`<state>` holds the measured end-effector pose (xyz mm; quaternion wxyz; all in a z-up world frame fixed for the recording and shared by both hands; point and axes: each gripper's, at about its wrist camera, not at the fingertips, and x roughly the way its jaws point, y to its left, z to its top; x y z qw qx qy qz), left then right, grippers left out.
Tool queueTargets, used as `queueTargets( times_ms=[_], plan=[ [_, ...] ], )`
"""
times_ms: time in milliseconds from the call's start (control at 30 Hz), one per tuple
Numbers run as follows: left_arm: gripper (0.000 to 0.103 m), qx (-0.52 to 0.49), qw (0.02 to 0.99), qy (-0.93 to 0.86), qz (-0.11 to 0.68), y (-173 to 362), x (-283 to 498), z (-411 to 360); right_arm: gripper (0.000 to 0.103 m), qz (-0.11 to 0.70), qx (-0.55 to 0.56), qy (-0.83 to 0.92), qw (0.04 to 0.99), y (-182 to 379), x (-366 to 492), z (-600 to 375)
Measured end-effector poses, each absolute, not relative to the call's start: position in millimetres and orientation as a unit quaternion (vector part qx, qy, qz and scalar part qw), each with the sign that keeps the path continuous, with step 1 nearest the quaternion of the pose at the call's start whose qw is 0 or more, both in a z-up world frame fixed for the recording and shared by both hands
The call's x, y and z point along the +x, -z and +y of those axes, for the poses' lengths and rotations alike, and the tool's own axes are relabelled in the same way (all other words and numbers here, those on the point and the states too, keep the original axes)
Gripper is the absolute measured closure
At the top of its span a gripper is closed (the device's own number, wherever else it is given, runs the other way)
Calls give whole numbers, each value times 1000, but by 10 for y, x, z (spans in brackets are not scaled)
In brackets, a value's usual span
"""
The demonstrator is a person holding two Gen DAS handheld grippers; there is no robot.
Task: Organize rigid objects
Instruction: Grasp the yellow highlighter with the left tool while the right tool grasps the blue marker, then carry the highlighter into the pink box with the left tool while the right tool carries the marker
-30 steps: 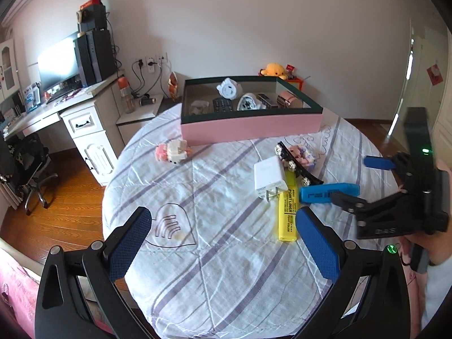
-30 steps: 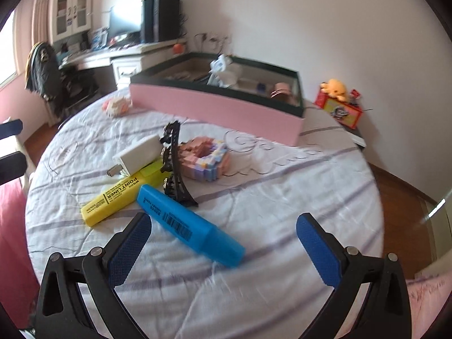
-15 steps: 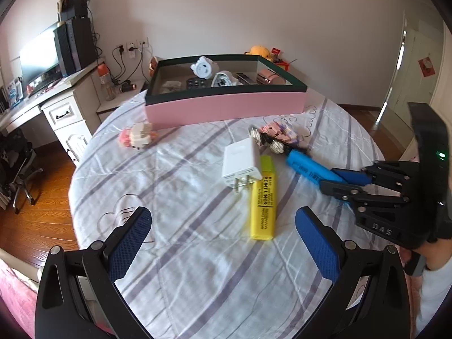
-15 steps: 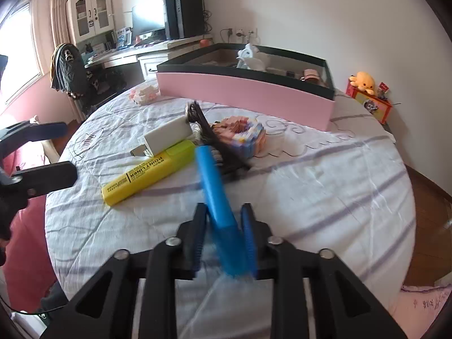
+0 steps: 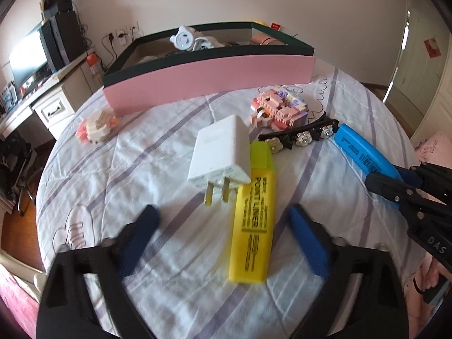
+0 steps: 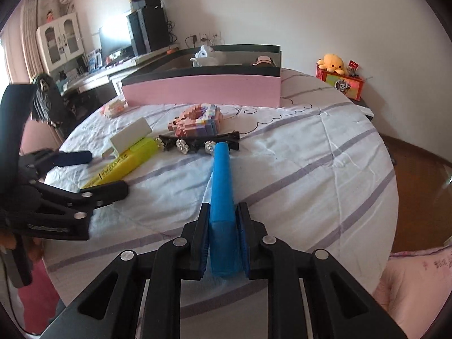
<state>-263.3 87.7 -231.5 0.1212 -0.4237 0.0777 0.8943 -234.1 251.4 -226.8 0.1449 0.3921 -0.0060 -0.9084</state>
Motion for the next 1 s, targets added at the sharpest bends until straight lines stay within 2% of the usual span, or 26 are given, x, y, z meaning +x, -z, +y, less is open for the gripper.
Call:
queueTargets(
  times_ms=[67,100,167,233,333,567,1000],
  plan=[
    [41,-417,140,-895,75,2309,-2637,901,85,-9,392,908,146,2272,-2367,2514],
    [45,-413,145,-896,75,2304,-2633,903,85,-10,391,908,146,2272,-2375,2514],
    [64,-404,163,-897,77,2310,-2623,914,85,-9,390,909,145,2277,-2404,2492],
    [72,-403,173,-896,73,2310,-2605,905,84,-5,389,910,145,2280,-2408,2479],
    [76,-405,179,-894,76,2304,-2555,897,84,6,389,910,145,2278,-2446,2438],
    [76,-405,192,-891,78,2287,-2314,768,85,19,391,908,148,2264,-2394,2353],
    [74,-391,186,-899,65,2324,-2339,782,85,9,379,915,135,2305,-2329,2347]
  ],
)
